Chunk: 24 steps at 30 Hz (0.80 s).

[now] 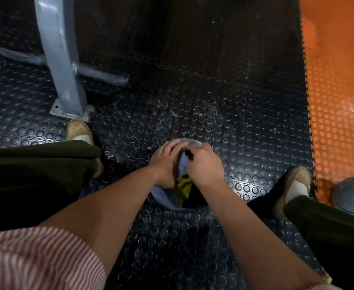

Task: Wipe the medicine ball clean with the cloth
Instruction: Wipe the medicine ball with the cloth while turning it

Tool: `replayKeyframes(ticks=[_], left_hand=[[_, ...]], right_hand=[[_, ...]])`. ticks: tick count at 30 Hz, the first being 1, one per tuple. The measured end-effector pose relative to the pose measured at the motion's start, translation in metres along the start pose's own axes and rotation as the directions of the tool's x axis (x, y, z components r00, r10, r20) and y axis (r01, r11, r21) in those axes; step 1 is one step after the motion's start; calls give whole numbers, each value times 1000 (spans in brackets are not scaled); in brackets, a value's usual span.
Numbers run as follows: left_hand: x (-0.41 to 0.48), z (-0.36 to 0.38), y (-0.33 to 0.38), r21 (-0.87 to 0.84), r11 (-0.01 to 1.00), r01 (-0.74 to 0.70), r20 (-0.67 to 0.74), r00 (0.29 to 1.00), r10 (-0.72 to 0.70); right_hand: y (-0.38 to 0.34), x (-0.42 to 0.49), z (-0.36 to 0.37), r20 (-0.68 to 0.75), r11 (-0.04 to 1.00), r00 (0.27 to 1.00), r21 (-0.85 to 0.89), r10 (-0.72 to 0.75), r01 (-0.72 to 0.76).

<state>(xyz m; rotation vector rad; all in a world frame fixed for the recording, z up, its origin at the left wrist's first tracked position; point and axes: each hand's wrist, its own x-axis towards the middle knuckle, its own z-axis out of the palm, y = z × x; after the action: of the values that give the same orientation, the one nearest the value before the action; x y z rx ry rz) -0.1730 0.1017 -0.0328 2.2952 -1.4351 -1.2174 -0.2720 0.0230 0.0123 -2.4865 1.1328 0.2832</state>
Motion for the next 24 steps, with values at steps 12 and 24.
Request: replayKeyframes(ticks=[12,24], left_hand=[[1,3,3,47,999,-8,-2,1000,8],[12,-3,3,-16,1000,4,25,1000,-4]], right_hand=[[2,13,-5,23,999,999,-7,43,-43],[16,-33,7,20,1000,1000,27,5,-6]])
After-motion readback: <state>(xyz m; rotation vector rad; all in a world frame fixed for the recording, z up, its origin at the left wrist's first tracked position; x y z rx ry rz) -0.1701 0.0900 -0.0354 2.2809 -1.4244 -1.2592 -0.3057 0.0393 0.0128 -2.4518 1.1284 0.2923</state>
